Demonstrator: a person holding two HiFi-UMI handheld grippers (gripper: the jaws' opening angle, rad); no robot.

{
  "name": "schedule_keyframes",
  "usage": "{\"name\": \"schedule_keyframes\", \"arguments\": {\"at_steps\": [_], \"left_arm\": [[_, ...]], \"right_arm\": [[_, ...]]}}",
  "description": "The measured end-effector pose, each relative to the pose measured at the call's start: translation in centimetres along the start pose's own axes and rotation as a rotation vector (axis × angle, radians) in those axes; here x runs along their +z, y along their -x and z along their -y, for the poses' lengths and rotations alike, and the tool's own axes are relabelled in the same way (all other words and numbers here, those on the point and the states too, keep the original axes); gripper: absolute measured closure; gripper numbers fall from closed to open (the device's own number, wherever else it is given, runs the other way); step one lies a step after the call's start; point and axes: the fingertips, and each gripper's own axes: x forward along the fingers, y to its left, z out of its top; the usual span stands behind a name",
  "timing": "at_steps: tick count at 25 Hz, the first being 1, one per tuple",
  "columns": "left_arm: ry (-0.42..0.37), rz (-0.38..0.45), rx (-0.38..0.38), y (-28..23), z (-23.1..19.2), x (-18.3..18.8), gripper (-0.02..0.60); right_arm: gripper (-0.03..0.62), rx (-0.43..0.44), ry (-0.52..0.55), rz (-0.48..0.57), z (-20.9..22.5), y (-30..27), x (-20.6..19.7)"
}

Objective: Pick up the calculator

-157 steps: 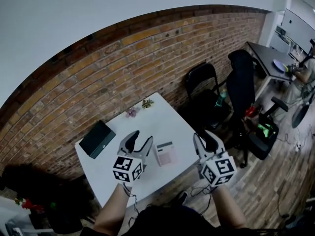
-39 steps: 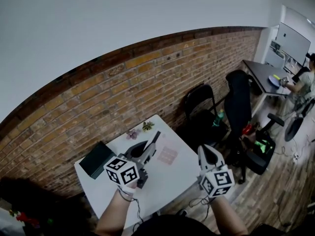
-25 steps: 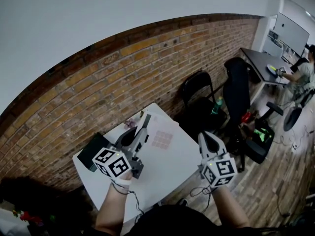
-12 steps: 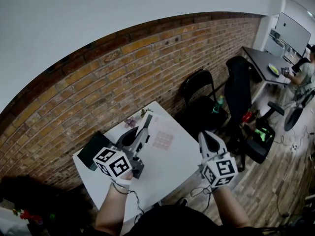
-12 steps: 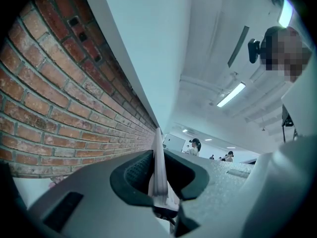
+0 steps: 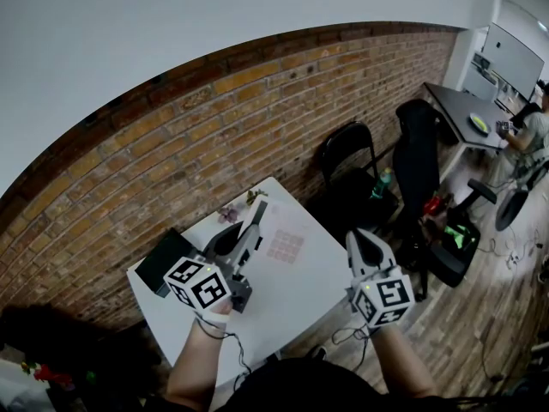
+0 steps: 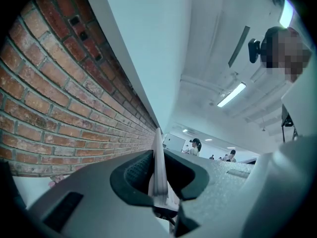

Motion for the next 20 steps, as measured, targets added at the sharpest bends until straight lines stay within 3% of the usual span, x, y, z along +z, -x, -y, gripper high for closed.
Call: {"name": "schedule_keyframes", "arguments": {"at_steps": [20], "left_arm": [[0.007,-0.016,0.01,0.01,-0.12,-0.35,0.528]], "right_arm": [[0.589,0.008,-0.013,-0.004,0.03,-0.01,-0.21]]}}
